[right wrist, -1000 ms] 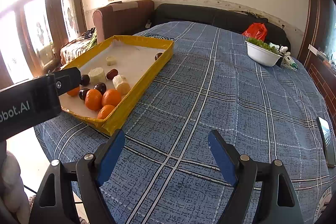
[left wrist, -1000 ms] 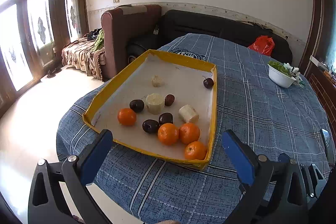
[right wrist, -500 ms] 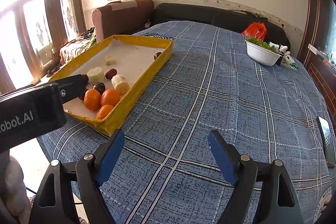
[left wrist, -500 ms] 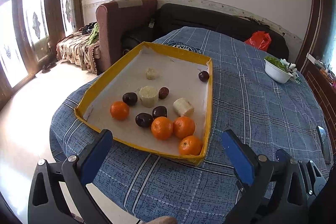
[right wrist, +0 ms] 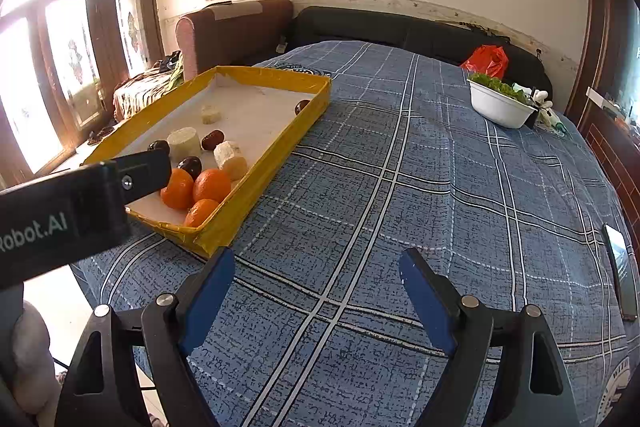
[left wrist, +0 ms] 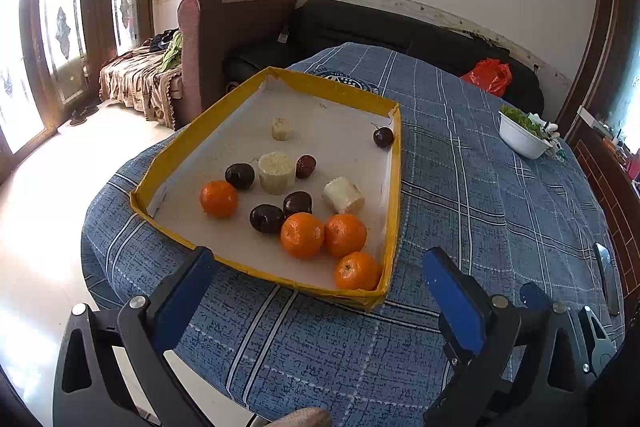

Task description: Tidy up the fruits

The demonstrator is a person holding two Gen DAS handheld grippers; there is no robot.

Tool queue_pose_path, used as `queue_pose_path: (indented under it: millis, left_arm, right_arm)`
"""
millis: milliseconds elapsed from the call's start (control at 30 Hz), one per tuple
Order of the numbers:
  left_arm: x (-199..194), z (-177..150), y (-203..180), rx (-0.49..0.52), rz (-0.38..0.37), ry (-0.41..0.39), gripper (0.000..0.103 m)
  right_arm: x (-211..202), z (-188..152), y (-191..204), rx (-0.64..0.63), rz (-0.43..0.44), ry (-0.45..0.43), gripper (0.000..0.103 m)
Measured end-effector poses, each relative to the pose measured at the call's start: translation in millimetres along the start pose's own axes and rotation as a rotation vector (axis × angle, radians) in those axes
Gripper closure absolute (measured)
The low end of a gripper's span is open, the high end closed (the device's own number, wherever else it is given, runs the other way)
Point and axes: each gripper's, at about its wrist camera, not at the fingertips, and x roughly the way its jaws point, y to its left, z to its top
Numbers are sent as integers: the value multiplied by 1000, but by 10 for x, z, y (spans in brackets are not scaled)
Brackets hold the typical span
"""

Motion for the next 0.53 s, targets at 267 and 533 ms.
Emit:
queue_pose_path:
  millis: [267,533]
  left_arm:
    - [34,8,32,-16,-16,8,0]
    - [-68,137,-37,-5,-5,-23,0]
  right_arm:
    - [-19,12,74,-30,12,-10,15]
    - [-71,104,-85,4,20,-44,15]
